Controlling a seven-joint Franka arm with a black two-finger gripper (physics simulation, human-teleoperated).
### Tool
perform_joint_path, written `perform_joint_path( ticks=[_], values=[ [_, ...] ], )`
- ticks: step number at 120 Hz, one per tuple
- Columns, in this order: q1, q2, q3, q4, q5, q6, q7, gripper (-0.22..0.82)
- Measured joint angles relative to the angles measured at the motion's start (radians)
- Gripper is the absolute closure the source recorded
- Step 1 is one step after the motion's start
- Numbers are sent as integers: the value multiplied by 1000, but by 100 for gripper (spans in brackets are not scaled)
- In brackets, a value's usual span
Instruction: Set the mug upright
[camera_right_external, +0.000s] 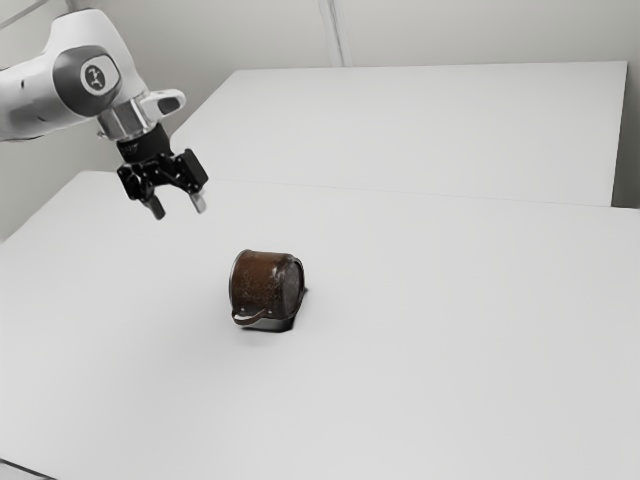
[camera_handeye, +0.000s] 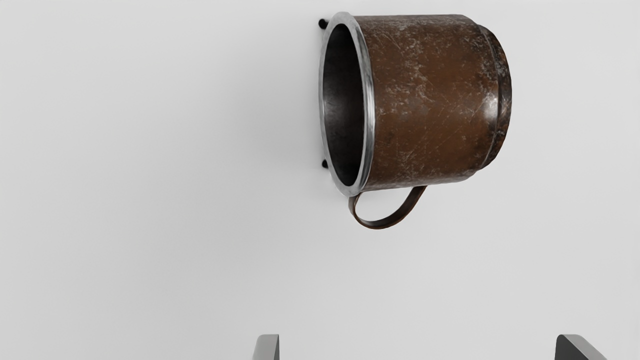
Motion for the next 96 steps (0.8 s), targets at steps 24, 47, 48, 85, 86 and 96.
perform_joint_path(
  ticks=[24,47,48,85,86,96],
  values=[
    [19,10,1,-95,-93,94,80,0],
    [34,24,2,-153,-176,178,162,0],
    [35,25,2,-154,-178,181,165,0],
    [59,108,2,-179,-280,265,294,0],
    [60,110,2,-180,-283,266,298,0],
    [69,128,2,-195,-321,282,331,0]
  ],
)
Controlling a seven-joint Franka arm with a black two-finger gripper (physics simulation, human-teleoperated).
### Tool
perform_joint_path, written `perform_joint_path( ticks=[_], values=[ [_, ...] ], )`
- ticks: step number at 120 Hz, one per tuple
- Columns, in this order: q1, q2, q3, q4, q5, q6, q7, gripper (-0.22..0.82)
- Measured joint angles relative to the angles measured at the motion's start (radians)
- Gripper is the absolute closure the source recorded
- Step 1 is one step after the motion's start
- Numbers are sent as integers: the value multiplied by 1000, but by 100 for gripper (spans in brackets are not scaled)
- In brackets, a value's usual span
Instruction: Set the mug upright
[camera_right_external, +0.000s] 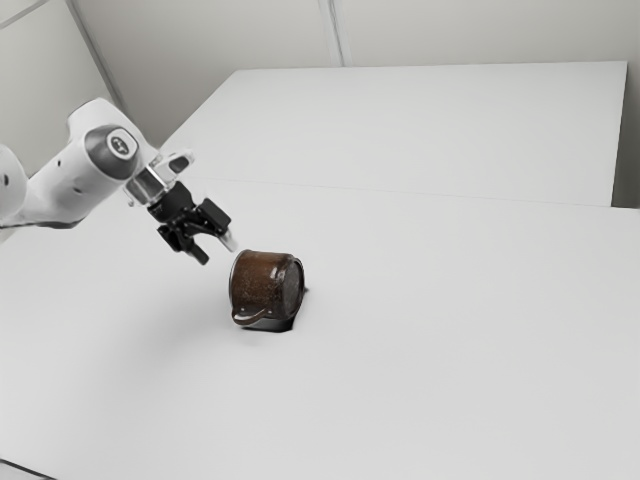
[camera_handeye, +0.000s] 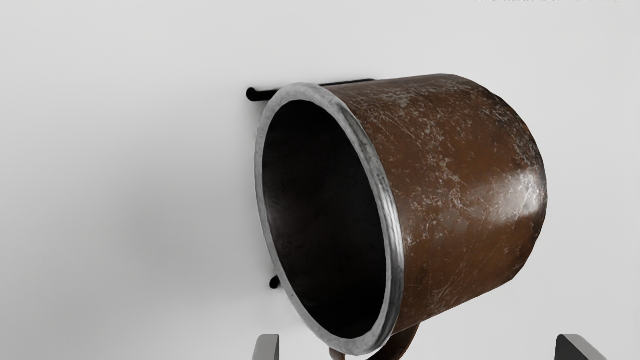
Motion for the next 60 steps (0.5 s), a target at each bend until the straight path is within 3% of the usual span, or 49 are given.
perform_joint_path(
  ticks=[60],
  values=[
    [30,79,0,-57,-343,27,211,0]
  ],
)
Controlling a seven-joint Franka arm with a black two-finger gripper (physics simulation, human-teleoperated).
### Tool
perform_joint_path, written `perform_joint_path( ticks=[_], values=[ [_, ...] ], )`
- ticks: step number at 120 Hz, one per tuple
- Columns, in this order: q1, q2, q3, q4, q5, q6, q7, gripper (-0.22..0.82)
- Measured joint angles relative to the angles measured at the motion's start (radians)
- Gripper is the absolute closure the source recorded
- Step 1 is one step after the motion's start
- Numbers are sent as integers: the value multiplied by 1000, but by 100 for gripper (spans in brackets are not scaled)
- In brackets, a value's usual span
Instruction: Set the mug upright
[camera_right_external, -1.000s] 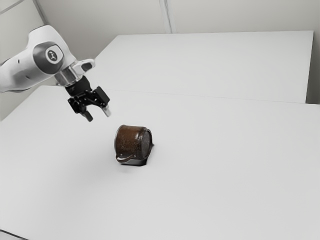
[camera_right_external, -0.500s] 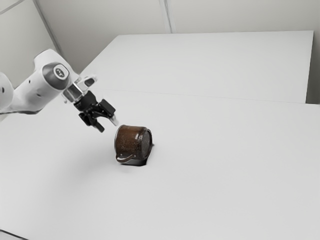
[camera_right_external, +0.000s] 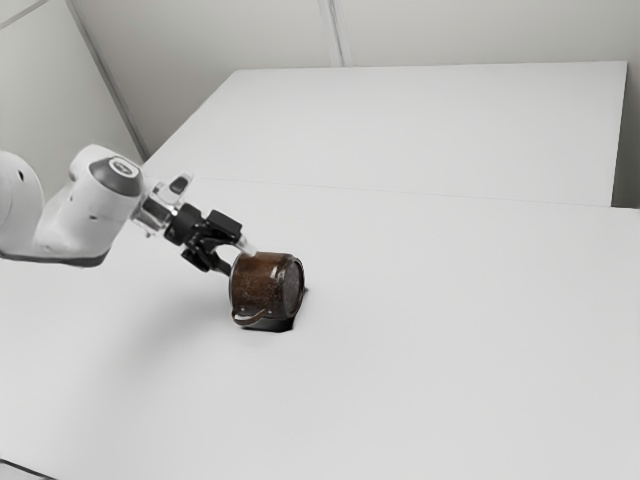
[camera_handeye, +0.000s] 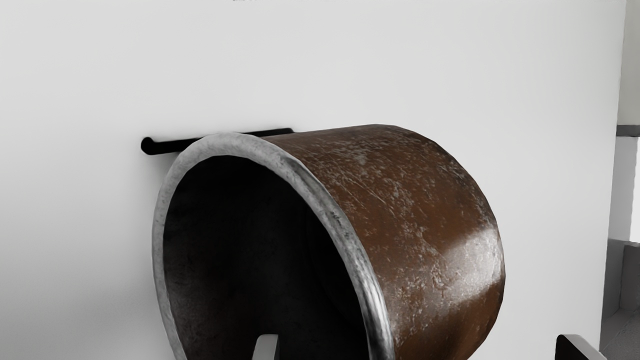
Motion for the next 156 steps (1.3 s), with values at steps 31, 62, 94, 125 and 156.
perform_joint_path(
  ticks=[31,62,94,125,156],
  values=[
    [4,17,-1,-33,-195,-26,122,0],
    [3,24,-2,-44,-272,-49,216,40],
    [-8,17,-3,-56,-288,-35,280,70],
    [-30,-92,-15,-97,-305,-18,319,76],
    [-94,-216,-13,-32,-104,-1,273,77]
  ],
)
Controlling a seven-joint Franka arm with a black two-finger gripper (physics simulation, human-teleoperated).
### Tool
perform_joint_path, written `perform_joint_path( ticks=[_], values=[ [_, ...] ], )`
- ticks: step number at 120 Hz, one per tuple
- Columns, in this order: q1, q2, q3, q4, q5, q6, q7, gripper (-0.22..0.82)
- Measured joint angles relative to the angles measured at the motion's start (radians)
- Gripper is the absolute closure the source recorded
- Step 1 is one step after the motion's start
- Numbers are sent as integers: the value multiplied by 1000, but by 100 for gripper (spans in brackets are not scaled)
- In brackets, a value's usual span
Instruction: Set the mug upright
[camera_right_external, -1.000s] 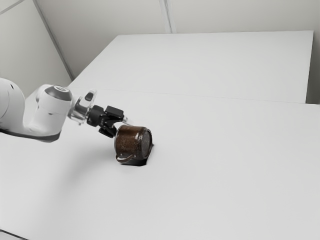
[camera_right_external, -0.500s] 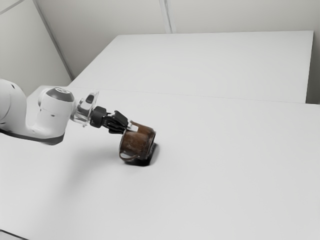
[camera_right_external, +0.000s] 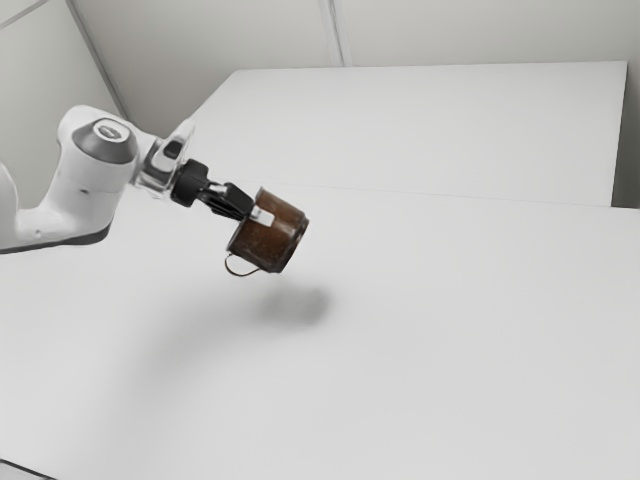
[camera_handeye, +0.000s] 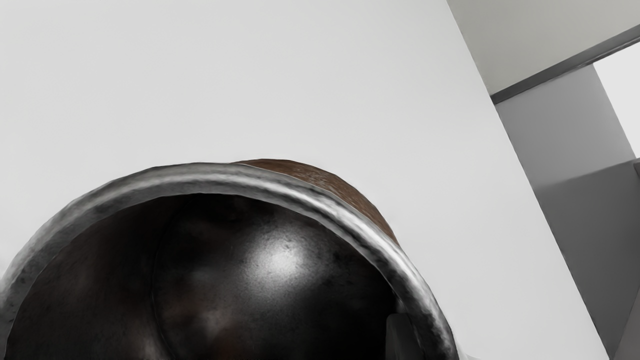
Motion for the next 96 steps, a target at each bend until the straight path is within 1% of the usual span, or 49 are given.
perform_joint_path(
  ticks=[13,32,48,60,72,96],
  values=[
    [-56,-54,0,15,209,1,-64,77],
    [-119,-95,-2,17,490,-2,-175,77],
    [-137,-146,-37,-3,671,-2,-280,77],
    [-138,-190,-56,-60,770,7,-357,77],
    [-137,-221,-69,-143,837,50,-426,77],
    [-136,-242,-75,-297,912,202,-544,78]
  ],
)
